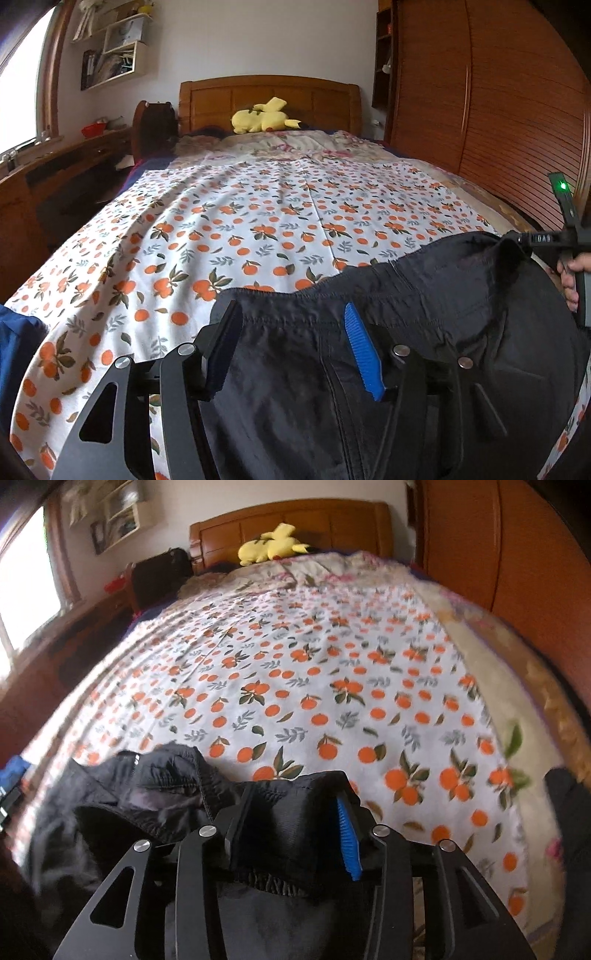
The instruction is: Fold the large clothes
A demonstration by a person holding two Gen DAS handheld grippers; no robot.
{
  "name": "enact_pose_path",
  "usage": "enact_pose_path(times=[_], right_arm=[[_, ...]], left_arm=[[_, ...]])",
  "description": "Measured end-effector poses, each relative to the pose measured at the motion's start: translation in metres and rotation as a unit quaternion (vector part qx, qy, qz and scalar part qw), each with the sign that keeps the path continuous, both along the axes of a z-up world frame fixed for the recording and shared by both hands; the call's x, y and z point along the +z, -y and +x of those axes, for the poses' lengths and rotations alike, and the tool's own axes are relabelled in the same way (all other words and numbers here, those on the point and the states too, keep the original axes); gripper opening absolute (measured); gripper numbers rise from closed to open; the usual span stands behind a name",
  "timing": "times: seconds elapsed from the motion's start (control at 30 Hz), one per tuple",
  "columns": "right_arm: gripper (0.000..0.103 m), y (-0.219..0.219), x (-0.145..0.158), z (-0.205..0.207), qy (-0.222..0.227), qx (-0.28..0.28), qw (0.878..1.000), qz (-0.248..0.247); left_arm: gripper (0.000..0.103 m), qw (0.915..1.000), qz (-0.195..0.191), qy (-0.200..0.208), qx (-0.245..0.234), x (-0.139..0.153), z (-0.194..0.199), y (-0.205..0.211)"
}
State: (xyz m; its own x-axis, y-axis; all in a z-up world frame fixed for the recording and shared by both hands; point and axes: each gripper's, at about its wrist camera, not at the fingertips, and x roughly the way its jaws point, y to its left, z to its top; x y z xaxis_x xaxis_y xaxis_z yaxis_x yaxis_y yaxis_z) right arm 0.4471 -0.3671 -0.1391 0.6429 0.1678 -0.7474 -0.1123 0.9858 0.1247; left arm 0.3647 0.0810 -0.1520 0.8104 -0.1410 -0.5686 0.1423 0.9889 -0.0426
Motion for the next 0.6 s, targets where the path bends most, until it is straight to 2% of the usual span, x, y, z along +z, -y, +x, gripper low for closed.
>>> enact_pose_path(times=[0.03,0.13,0.17,0.2,0.37,0.47,0.6], right_arm=[[0.04,0.002,-0.001,0.002,-0.007,0.001,1.0,0.01],[0.059,0.013,-0.001,0.009,-0.025,-0.007,0.998,0.048],[0.085,0.018,0.004,0.01,-0.015,-0.027,0.998,0.048],[0.088,0.021,0.009,0.011,-0.005,-0.038,0.998,0.044],[0.088,0.017,0.029,0.015,0.02,-0.053,0.998,-0.016],[0.088,-0.001,0.037,0.006,0.038,-0.033,0.998,-0.044],[0.085,-0.043,0.044,-0.019,0.061,0.016,0.996,-0.062]], left_arm=[[0.06,1.0,0.0,-0.001,-0.001,-0.001,-0.001,0.0],[0.06,1.0,-0.001,-0.003,-0.004,-0.003,-0.002,0.001],[0.06,1.0,0.0,-0.004,-0.004,-0.004,-0.002,0.0],[0.06,1.0,0.0,-0.005,-0.004,-0.004,-0.002,0.0],[0.06,1.0,0.001,-0.006,-0.003,-0.005,-0.002,0.001],[0.06,1.0,0.0,-0.005,-0.004,-0.005,-0.002,0.002],[0.069,1.0,0.0,0.0,-0.007,-0.002,-0.003,0.004]])
